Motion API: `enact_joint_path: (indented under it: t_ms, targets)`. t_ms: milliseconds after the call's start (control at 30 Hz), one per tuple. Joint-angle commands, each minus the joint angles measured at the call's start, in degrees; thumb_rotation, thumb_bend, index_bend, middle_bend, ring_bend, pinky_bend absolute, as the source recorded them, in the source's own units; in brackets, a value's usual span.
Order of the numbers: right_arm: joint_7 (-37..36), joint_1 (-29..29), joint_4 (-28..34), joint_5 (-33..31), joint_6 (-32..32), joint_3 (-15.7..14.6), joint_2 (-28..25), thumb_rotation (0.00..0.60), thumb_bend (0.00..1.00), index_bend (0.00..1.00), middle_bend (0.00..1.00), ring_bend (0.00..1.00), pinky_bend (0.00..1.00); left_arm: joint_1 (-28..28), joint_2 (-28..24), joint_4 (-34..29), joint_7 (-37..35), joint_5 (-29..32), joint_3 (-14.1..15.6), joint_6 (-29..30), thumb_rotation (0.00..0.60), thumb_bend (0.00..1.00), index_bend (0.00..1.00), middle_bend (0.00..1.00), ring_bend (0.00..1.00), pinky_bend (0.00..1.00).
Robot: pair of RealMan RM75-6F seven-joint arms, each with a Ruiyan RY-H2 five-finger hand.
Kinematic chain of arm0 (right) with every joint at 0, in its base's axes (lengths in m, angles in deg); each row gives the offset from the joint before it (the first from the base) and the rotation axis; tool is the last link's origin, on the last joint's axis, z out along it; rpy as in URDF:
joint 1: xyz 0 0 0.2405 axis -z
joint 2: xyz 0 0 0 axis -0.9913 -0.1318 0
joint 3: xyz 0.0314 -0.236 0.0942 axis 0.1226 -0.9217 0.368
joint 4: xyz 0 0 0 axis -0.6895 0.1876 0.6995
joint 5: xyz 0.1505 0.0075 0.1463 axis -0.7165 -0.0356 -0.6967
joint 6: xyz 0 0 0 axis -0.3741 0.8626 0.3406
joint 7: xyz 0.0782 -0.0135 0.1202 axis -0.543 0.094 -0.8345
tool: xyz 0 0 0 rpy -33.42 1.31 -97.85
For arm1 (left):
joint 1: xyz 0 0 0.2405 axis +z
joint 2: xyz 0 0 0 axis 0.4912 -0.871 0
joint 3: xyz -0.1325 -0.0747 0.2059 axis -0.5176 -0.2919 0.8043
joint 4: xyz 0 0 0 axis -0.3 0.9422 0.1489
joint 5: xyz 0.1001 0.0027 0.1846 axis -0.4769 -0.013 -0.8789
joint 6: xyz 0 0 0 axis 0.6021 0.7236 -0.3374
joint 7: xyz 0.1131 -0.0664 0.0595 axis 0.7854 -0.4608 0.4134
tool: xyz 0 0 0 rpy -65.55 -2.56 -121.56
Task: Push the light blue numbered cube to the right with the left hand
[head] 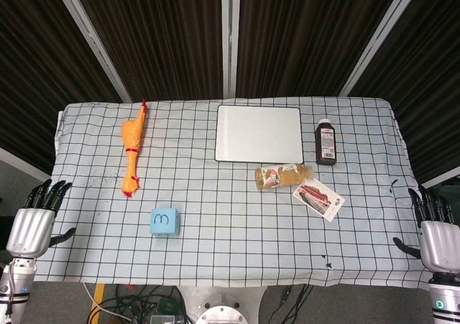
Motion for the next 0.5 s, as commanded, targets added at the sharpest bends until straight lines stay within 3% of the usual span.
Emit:
enact_joint_path:
  t_ms: [33, 367, 500]
  targets:
    - [-0.10, 0.03, -0.05, -0.11, -0.03, 0.11, -0.01, 0.600, 0.00, 0.00, 0.00, 0.00, 0.00, 0.00, 0.02, -0.03, 0.08, 0.04, 0.03, -0.04, 0.600, 0.00, 0.10, 0.10, 0.03, 0.13]
    - [-0.87, 0.11, 0.63, -0.71, -0.25, 0.88, -0.96, 0.600, 0.00, 0.00, 0.00, 0.00, 0.00, -0.32, -0.37, -1.17, 0.47, -0.51, 0.38, -0.50, 0.600, 0.00, 0.10, 0.10, 0.03, 0.13]
    - [-1.34, 0.17, 0.90, -0.76, -0.83, 1.37, -1.16, 0.600, 0.00, 0.00, 0.00, 0.00, 0.00, -0.56, -0.80, -2.29, 1.50, -0.54, 0.16, -0.54, 0.600, 0.05, 0.10, 0.11, 0.03, 0.14]
